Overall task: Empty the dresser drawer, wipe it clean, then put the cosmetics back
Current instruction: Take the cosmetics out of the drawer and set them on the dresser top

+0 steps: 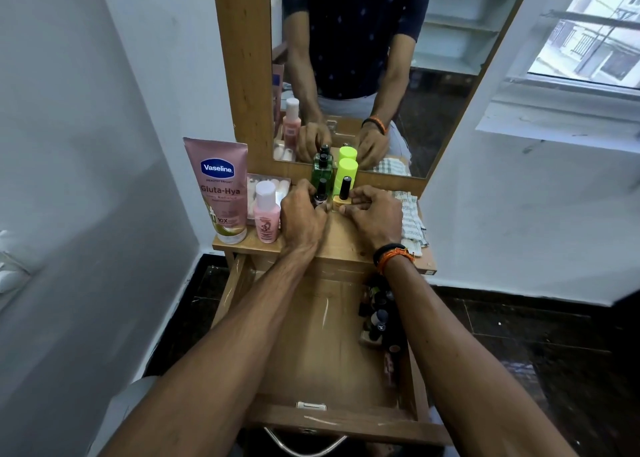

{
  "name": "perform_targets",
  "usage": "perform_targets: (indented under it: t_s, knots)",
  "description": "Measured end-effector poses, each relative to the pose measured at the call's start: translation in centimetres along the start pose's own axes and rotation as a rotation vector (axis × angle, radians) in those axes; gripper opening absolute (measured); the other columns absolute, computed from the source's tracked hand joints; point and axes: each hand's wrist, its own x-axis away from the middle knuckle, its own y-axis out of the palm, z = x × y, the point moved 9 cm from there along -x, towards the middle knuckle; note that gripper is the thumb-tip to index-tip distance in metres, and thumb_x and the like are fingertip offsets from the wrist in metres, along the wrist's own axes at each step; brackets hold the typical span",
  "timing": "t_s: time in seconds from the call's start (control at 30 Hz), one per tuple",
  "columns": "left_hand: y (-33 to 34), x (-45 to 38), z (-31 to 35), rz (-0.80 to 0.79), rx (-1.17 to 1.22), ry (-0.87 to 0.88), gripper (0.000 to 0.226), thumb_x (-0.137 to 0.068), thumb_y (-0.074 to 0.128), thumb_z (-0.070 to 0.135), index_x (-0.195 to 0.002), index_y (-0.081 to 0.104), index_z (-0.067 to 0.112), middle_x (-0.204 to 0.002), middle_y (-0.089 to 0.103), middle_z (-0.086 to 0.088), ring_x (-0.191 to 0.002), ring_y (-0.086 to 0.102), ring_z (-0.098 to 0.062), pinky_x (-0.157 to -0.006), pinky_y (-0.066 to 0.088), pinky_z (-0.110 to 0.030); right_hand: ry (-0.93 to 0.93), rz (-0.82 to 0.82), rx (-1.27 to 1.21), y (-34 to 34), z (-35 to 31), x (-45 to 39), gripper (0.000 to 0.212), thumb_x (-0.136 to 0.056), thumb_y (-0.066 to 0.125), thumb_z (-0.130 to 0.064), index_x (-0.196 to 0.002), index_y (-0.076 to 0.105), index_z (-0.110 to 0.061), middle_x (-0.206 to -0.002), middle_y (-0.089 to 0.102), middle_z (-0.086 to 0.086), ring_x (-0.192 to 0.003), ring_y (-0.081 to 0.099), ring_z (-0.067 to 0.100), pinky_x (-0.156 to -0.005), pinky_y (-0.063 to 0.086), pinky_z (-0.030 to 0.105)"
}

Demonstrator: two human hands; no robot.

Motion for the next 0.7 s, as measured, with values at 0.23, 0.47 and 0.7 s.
perform_targets:
  t_s: [0.23, 0.47, 0.7]
  knots:
    - [0.1, 0.1, -0.1, 0.018, 0.001, -0.017, 0.025, -0.081, 0.078, 0.010, -0.100, 0.062, 0.006, -0.096, 0.069, -0.008, -0.088, 0.065, -0.022, -0.076, 0.056, -0.039, 0.014, 0.012, -0.004, 0.2, 0.4, -0.2, 0.028, -0.076, 0.085, -0.017, -0.102, 0.075, -0.018, -0.090, 0.073, -0.006, -0.081, 0.063, 0.004, -0.071, 0.048, 0.010]
    - [0.1, -0.1, -0.1, 0.033, -0.026, -0.035, 0.028, -0.082, 0.077, 0.008, -0.104, 0.061, 0.006, -0.100, 0.068, -0.009, -0.092, 0.065, -0.022, -0.078, 0.056, -0.039, 0.007, 0.022, -0.019, 0.3, 0.6, -0.5, 0.027, -0.075, 0.086, -0.016, -0.100, 0.074, -0.018, -0.086, 0.070, -0.008, -0.077, 0.062, 0.001, -0.073, 0.053, 0.016]
    - [-0.1, 0.6, 0.2, 0.025, -0.068, -0.021, 0.035, -0.083, 0.078, 0.015, -0.109, 0.056, 0.007, -0.107, 0.063, -0.009, -0.099, 0.060, -0.024, -0.082, 0.052, -0.037, 0.003, 0.070, -0.070, -1.6, 0.2, 0.4, 0.029, -0.075, 0.087, -0.018, -0.101, 0.074, -0.015, -0.088, 0.073, -0.004, -0.081, 0.068, 0.007, -0.077, 0.058, 0.019]
